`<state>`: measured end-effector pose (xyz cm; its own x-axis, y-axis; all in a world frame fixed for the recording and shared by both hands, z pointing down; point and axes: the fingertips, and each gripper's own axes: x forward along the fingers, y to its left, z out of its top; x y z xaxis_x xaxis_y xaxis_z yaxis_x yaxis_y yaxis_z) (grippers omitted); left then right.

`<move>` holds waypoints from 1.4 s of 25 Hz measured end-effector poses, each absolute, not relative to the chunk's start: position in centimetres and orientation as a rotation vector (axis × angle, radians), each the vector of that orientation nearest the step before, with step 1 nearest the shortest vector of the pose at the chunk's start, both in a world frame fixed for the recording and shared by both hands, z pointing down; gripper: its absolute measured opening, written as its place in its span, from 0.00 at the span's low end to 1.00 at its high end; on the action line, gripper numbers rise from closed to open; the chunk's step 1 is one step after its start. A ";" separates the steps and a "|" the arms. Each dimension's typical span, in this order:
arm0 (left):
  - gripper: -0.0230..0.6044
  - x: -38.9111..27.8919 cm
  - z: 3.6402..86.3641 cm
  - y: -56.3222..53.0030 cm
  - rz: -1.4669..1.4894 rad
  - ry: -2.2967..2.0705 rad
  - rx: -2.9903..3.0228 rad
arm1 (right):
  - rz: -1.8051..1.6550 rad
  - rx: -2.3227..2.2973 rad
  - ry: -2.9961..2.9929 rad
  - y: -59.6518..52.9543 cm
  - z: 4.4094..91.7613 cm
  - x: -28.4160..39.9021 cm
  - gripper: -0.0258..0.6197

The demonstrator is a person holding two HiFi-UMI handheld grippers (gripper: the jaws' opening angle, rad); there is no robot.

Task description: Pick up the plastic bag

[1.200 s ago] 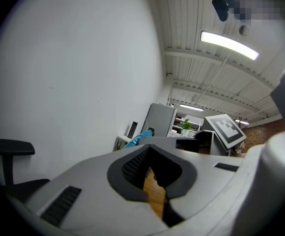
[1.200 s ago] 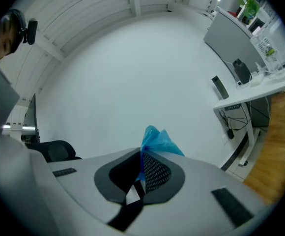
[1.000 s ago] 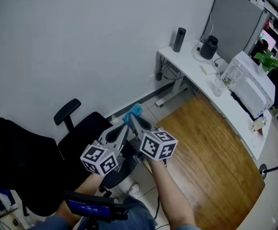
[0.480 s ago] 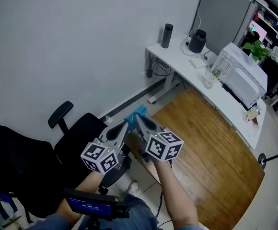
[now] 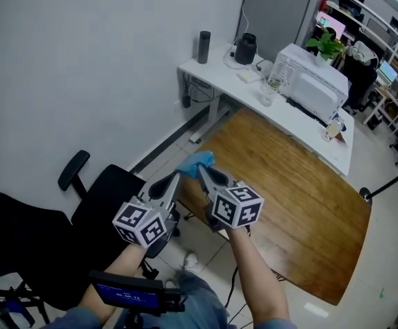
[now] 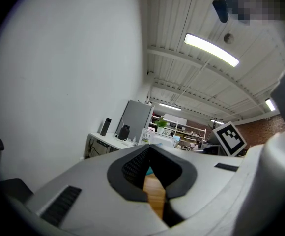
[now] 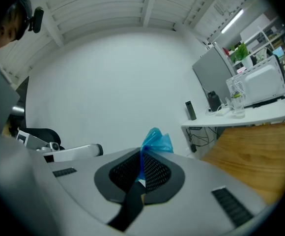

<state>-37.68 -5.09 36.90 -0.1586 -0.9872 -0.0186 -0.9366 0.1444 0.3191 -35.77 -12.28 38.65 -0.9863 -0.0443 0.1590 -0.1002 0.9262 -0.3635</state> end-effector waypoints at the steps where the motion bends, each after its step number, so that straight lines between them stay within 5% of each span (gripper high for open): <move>1: 0.04 -36.9 37.0 -5.0 -0.382 -2.202 1.913 | 0.548 0.135 -2.935 -12.2 38.8 -34.9 0.04; 35: 0.05 -13.9 38.9 -14.0 -0.208 -1.916 2.152 | 0.609 0.480 -2.883 -19.4 42.0 -10.6 0.04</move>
